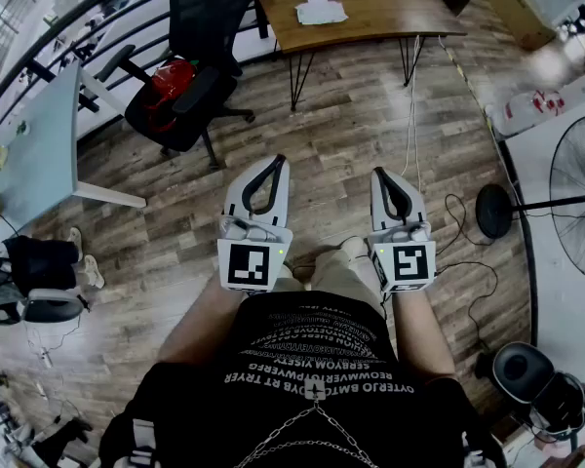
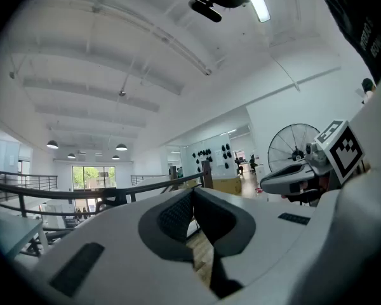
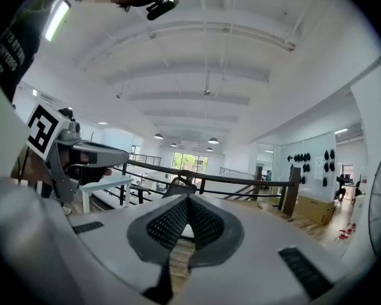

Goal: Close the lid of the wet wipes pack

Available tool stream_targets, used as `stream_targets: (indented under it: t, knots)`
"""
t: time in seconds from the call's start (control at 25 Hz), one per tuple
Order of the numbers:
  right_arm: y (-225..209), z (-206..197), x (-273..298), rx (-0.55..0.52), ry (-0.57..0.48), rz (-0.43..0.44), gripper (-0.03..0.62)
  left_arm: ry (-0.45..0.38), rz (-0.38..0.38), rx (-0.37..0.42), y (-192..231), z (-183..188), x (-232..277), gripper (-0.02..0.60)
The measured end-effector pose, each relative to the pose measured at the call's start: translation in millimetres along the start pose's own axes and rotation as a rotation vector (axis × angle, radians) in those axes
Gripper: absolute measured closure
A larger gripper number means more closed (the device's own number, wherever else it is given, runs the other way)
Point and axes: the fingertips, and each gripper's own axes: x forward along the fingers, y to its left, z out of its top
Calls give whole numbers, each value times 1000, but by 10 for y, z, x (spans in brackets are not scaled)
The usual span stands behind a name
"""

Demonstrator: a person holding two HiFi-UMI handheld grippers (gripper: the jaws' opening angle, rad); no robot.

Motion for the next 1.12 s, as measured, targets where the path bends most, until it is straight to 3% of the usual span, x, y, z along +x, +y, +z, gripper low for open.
stream_targets:
  t: [0.64, 0.88, 1.12]
  knots:
    - [163, 244, -165, 6, 3, -53, 579, 16, 10, 70, 351, 17, -368, 554]
    - [94, 275, -103, 0, -7, -51, 579, 5, 32, -9, 503, 15, -287, 554]
    - [-109, 180, 154, -8, 5, -32, 577, 44, 47, 4, 618, -75, -9, 554]
